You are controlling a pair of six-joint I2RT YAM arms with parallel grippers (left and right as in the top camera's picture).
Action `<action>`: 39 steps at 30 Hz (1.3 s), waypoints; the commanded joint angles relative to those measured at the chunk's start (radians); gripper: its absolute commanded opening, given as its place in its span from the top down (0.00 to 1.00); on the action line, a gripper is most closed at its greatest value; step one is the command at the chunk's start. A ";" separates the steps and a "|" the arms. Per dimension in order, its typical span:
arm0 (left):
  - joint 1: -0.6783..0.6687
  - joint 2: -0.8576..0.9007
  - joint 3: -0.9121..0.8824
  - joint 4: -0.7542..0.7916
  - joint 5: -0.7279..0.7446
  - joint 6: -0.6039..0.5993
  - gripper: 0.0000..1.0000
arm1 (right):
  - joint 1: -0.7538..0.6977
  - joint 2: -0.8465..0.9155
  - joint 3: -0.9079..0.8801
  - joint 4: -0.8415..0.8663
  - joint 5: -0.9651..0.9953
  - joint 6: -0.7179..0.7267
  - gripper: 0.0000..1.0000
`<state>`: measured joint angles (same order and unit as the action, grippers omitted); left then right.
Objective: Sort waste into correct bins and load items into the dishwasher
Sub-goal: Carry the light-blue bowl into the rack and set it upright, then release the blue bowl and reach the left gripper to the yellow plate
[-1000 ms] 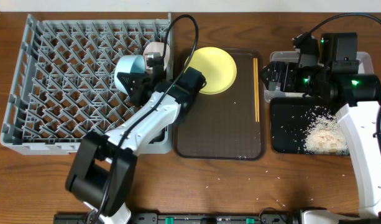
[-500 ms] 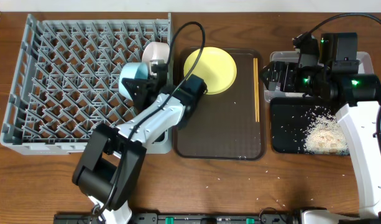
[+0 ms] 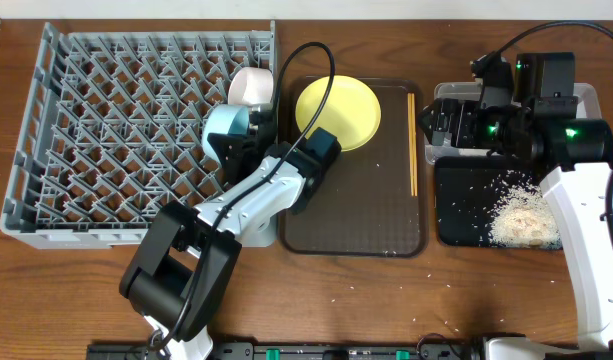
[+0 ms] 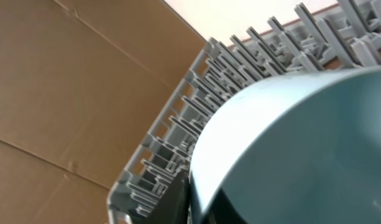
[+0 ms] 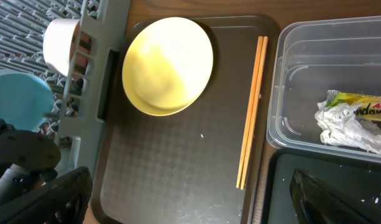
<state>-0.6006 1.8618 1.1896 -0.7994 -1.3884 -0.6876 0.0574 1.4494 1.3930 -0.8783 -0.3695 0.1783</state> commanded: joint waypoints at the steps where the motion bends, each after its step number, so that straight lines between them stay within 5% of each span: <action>1: -0.008 0.010 -0.010 0.001 0.032 -0.032 0.65 | 0.002 0.004 0.006 -0.002 -0.004 -0.003 0.01; 3: -0.008 0.008 -0.010 0.002 0.083 -0.032 0.50 | 0.002 0.004 0.006 -0.002 -0.004 -0.003 0.01; 6: -0.008 0.005 -0.008 0.002 0.167 -0.032 0.44 | 0.002 0.004 0.006 -0.002 -0.004 -0.003 0.01; 13: -0.008 -0.029 0.031 0.000 0.391 -0.017 0.43 | 0.002 0.004 0.006 -0.002 -0.004 -0.003 0.01; 28: -0.008 -0.307 0.126 0.063 0.911 0.247 0.22 | 0.002 0.004 0.006 -0.002 -0.004 -0.003 0.01; 35: -0.006 -0.383 0.127 0.239 1.220 0.246 0.22 | 0.002 0.004 0.006 -0.002 -0.004 -0.003 0.01; 39: -0.004 -0.314 0.151 0.291 1.280 0.226 0.27 | 0.002 0.004 0.006 -0.002 -0.004 -0.003 0.01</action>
<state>-0.6060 1.4944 1.3090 -0.5121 -0.2169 -0.4591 0.0574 1.4494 1.3930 -0.8783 -0.3695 0.1783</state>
